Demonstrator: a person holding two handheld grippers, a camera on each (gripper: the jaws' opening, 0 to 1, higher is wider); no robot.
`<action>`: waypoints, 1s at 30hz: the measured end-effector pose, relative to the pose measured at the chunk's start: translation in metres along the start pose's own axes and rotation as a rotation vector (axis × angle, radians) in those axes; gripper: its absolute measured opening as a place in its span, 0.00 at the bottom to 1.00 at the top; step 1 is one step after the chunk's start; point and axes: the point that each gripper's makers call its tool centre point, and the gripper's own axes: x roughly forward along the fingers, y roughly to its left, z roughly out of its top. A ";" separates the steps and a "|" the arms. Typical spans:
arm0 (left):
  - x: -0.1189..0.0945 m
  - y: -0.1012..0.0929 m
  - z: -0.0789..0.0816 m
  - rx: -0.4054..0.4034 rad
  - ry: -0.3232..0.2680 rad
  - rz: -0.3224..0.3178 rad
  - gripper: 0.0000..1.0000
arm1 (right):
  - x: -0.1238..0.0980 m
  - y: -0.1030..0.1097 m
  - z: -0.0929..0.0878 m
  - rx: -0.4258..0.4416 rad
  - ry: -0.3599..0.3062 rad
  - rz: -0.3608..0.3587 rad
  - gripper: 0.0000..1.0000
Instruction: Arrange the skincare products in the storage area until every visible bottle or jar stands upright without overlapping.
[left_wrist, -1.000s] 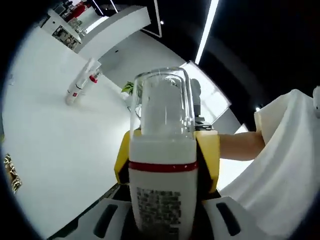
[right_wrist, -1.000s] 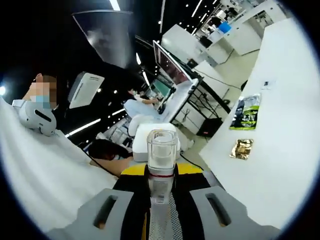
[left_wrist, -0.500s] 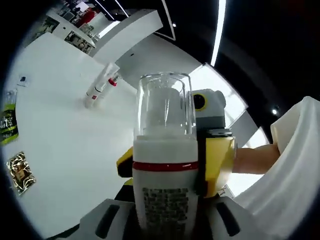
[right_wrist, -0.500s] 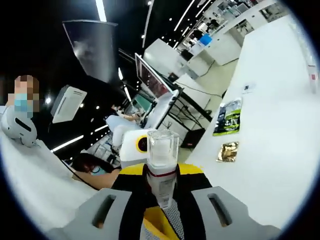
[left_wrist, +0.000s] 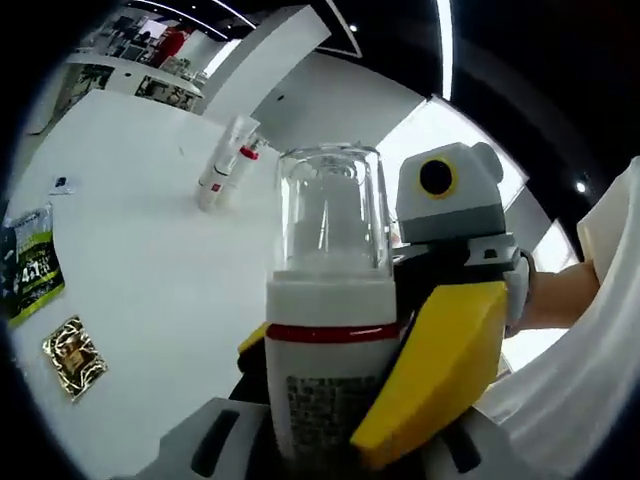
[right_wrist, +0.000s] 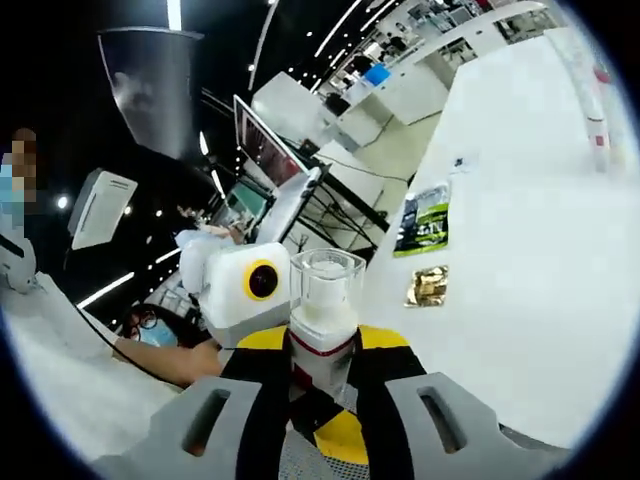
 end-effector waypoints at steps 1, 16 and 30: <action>0.001 -0.001 -0.003 0.003 0.019 -0.011 0.24 | 0.000 0.000 -0.001 -0.008 0.007 -0.001 0.22; 0.000 0.030 -0.019 0.221 0.126 0.216 0.38 | -0.034 -0.025 0.031 -0.081 -0.105 -0.077 0.22; 0.002 0.041 -0.022 0.266 0.178 0.315 0.38 | -0.072 -0.063 0.042 -0.049 -0.186 -0.139 0.22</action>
